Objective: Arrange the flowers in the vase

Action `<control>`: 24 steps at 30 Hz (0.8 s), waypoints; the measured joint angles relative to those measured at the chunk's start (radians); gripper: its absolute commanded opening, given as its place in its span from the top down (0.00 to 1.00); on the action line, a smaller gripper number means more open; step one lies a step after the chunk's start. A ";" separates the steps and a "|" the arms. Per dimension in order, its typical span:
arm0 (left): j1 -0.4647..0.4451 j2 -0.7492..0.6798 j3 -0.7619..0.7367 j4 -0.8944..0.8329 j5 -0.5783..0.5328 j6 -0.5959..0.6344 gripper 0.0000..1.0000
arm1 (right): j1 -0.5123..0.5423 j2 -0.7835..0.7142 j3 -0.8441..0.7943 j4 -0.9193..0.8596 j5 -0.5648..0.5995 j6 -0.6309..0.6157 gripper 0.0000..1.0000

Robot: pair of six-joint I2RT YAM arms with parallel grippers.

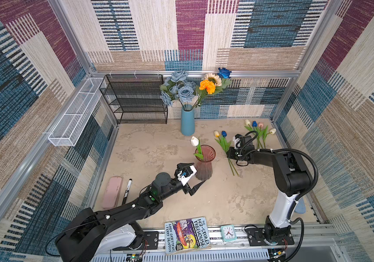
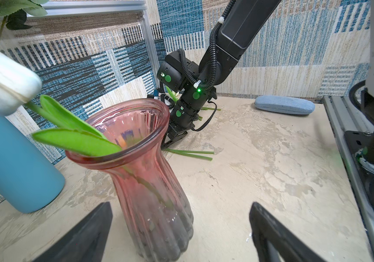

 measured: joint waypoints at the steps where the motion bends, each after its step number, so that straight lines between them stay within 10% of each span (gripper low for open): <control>1: 0.000 0.000 0.000 0.000 0.000 0.000 0.03 | 0.000 -0.010 0.000 -0.002 0.000 0.000 0.93; 24: 0.003 -0.181 -0.009 0.006 -0.027 0.002 0.00 | 0.006 -0.562 -0.149 0.276 -0.137 0.001 1.00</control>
